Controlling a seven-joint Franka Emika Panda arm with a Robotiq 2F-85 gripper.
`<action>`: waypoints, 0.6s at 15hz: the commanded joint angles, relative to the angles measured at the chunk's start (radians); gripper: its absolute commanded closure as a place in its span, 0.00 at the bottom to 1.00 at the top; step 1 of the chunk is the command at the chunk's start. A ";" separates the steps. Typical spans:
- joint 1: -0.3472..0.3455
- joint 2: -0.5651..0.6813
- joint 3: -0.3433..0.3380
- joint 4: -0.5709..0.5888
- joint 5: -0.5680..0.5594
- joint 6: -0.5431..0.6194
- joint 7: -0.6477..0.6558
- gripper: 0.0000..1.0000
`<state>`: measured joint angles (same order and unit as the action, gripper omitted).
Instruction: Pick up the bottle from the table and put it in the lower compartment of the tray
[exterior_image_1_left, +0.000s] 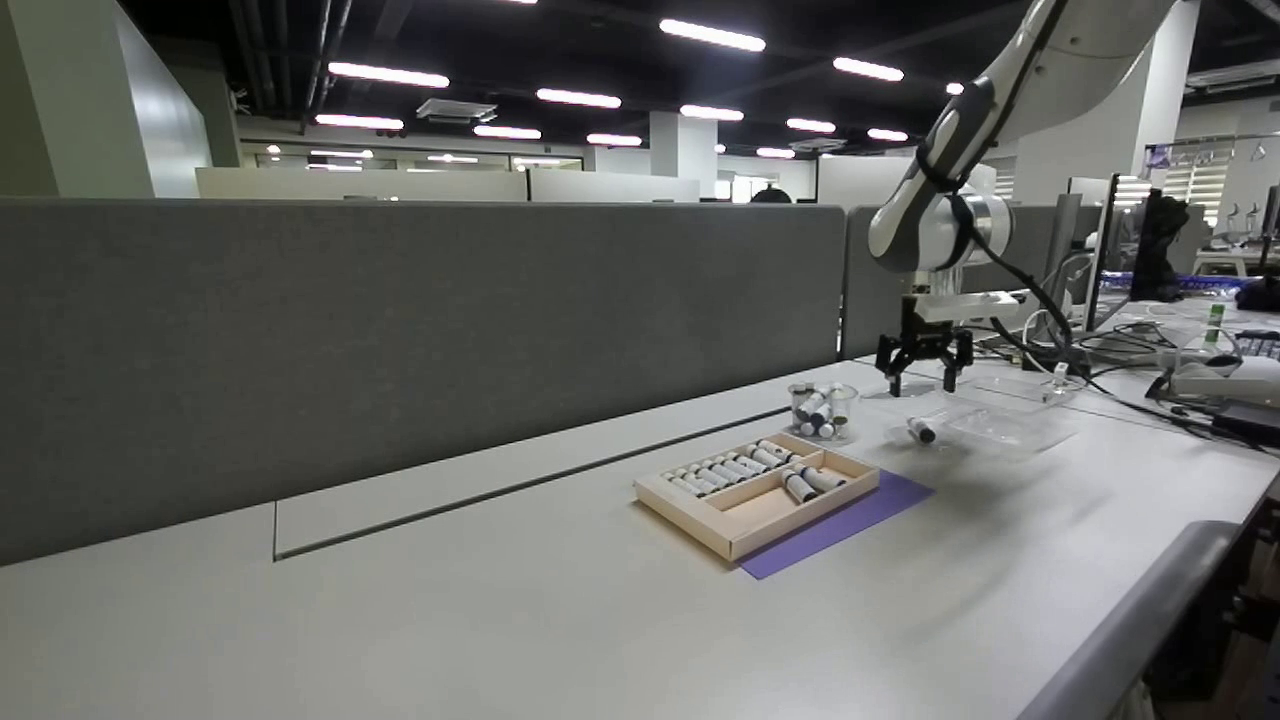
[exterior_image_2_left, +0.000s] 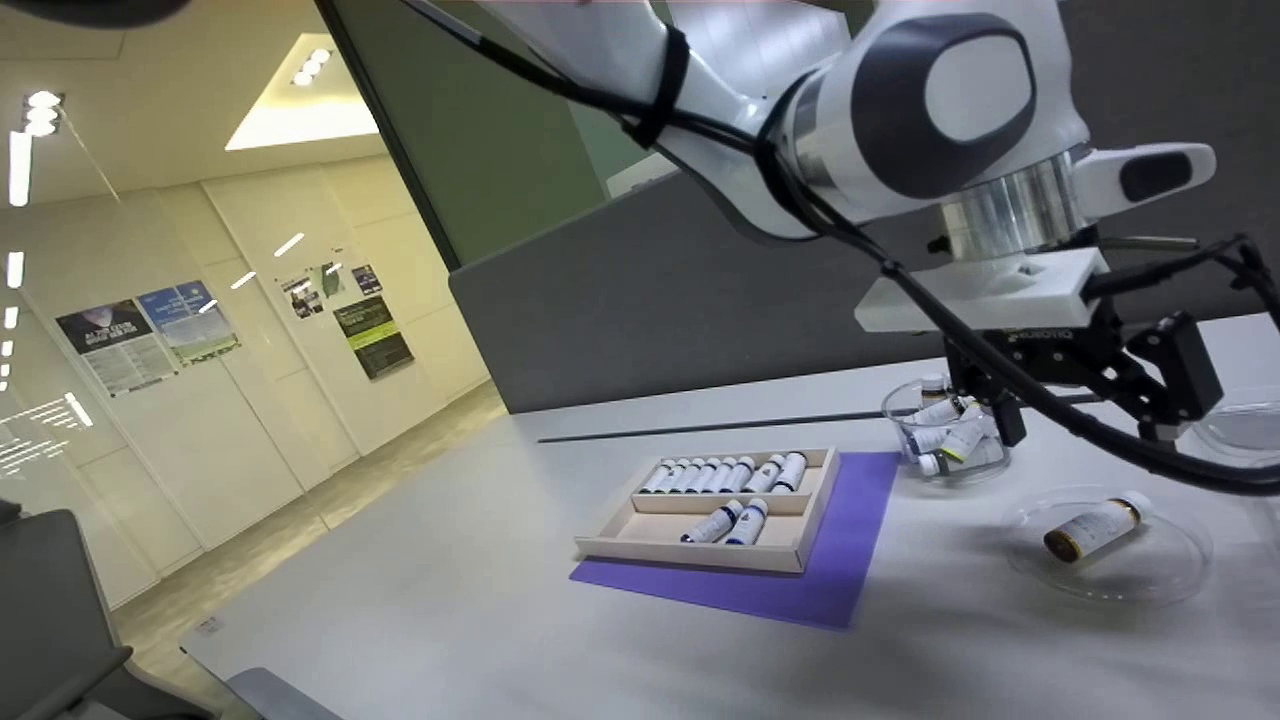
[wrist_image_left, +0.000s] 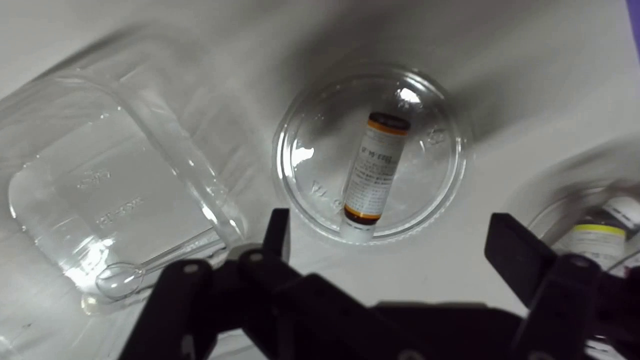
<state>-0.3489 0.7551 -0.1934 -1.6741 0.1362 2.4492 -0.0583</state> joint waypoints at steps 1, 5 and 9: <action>-0.037 0.127 0.032 0.171 0.029 -0.049 0.034 0.00; -0.044 0.188 0.050 0.254 0.043 -0.082 0.034 0.34; -0.042 0.215 0.053 0.314 0.045 -0.142 0.045 0.65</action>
<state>-0.3771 0.9378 -0.1522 -1.4422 0.1763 2.3759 -0.0481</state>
